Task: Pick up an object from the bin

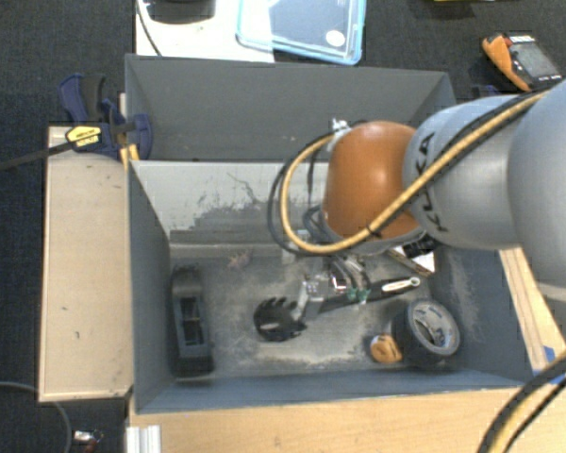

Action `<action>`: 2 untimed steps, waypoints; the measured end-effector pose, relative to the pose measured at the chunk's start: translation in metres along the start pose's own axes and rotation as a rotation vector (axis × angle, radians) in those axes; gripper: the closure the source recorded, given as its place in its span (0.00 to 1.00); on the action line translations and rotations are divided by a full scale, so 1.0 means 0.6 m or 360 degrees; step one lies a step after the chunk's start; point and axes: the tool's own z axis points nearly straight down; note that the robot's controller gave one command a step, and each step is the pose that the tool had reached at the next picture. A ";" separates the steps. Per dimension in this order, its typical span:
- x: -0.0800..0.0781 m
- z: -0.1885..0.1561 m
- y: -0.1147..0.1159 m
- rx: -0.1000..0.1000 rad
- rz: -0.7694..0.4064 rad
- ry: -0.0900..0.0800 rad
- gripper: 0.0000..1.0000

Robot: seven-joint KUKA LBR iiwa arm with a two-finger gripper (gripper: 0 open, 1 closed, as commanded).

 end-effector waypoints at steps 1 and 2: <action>0.040 -0.006 -0.008 0.0000 -0.0048 0.0006 0.00; 0.046 0.085 0.021 -0.0003 -0.0122 -0.0004 0.00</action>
Offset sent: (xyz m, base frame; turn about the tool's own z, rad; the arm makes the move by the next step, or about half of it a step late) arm -0.0283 0.0118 -0.0501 -0.0797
